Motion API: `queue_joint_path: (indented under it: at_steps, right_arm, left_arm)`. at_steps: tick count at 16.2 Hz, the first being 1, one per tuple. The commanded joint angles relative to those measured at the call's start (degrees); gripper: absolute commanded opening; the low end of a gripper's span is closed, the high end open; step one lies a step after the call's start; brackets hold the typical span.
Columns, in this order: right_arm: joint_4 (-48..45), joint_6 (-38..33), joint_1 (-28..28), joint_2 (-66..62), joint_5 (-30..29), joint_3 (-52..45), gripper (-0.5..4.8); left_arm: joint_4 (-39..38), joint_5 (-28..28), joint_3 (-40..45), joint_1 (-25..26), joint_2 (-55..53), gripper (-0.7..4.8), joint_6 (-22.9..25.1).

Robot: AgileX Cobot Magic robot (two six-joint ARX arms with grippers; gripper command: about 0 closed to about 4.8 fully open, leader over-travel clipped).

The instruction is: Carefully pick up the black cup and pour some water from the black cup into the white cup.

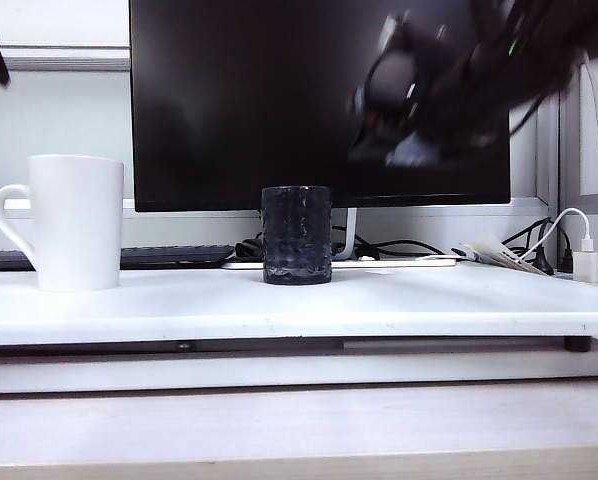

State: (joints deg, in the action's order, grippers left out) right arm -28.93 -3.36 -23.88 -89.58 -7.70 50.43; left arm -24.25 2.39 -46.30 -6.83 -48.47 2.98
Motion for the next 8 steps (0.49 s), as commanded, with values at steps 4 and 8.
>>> queue_joint_path:
  at_steps: [4, 8]
  right_arm:
    - [16.98, 0.92, -0.04, 24.85, -3.45, 0.24, 2.66]
    - [35.71, 5.38, -0.02, 48.52, 1.81, 0.24, 2.66]
  left_arm:
    - [0.79, 0.00, -0.20, 0.07, 16.17, 4.79, -2.38]
    - [-0.70, 0.57, -0.11, 0.07, 30.56, 4.79, -5.31]
